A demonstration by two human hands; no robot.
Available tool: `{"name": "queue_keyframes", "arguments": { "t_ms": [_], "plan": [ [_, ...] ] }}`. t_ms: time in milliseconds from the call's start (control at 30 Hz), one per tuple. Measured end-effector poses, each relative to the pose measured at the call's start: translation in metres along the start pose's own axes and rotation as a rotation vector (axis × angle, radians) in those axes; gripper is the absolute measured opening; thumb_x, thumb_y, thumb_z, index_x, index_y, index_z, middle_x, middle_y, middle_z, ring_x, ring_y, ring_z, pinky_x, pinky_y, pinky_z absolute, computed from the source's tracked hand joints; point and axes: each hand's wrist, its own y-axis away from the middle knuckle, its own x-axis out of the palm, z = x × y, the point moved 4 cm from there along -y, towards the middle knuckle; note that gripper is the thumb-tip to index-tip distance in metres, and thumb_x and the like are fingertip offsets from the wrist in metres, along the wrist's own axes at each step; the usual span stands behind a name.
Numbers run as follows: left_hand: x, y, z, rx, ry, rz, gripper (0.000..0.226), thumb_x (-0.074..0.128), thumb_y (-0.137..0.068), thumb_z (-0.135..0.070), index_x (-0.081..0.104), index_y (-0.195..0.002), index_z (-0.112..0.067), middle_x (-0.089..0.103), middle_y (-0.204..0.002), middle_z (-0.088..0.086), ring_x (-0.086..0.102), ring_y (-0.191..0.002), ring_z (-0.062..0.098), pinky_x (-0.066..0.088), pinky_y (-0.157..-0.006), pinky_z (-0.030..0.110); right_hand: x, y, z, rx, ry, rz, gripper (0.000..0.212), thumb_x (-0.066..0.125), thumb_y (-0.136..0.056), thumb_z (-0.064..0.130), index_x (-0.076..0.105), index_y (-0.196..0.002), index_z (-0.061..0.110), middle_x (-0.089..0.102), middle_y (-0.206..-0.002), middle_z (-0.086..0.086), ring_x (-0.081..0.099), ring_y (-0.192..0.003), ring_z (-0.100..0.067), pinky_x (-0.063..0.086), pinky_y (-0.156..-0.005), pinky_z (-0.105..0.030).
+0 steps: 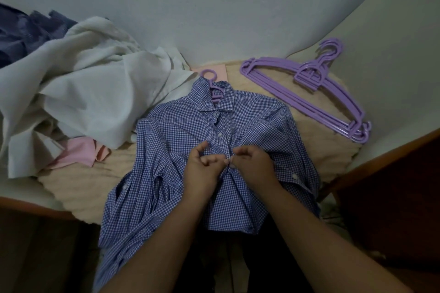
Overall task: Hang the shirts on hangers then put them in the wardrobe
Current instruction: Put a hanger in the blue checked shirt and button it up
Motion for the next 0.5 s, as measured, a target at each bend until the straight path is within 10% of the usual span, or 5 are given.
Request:
{"name": "queue_keyframes", "arguments": {
  "t_ms": [500],
  "plan": [
    [-0.0022,-0.0067,-0.0004,-0.123,0.075,0.077,0.065,0.07,-0.08,0.005,0.041,-0.138,-0.007,0.075,-0.087,0.003,0.071,-0.09,0.017,0.054,-0.09,0.034,0.0007,-0.006,0.0023,-0.134,0.109,0.102,0.02,0.059,-0.087,-0.002,0.068,-0.105,0.0,0.064,-0.087,0.004,0.057,-0.076,0.007,0.044,-0.065,-0.001]
  ]
}}
